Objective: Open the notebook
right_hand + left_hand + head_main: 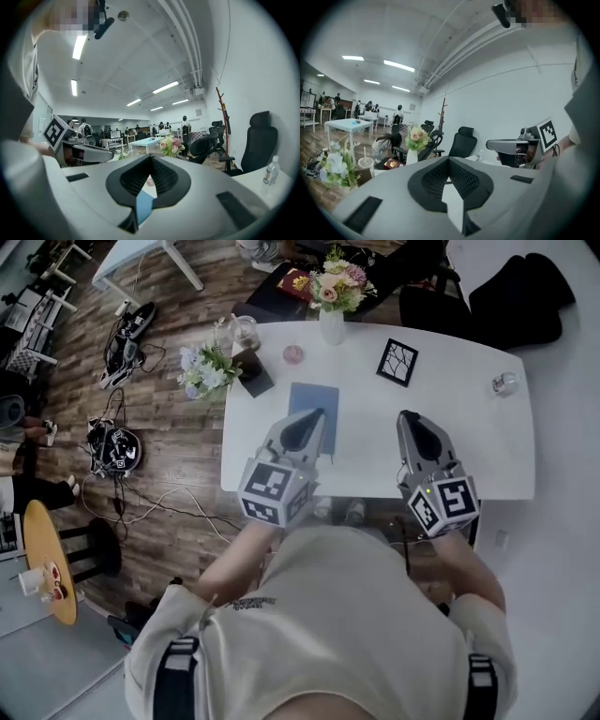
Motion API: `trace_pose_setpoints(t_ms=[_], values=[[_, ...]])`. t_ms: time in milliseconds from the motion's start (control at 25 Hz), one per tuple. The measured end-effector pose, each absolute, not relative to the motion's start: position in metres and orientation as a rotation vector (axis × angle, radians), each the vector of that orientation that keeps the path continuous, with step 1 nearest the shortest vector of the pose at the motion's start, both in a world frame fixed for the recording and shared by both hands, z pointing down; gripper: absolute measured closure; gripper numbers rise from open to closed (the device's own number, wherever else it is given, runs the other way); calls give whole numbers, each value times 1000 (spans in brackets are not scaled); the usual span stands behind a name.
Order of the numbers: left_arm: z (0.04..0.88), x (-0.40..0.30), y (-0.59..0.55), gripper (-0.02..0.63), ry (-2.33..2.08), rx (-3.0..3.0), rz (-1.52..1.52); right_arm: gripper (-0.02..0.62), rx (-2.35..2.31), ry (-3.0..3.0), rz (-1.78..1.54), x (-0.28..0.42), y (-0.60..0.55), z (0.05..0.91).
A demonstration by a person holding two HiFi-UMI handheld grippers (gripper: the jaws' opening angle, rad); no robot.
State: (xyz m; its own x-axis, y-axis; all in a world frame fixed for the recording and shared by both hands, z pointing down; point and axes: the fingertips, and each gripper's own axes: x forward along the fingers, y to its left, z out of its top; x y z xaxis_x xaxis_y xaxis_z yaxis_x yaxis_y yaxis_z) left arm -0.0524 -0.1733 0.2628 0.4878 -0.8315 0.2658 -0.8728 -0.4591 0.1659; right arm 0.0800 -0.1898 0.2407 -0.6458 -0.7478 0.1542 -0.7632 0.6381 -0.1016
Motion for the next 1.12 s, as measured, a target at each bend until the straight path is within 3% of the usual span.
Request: trace_pose_setpoints(t_ms=[400, 1120], values=[[197, -55, -144, 606, -1636, 2653, 58, 594, 1385, -2811, 70, 102, -159, 197], [196, -37, -119, 606, -1602, 2656, 66, 594, 1390, -2810, 73, 105, -132, 199]])
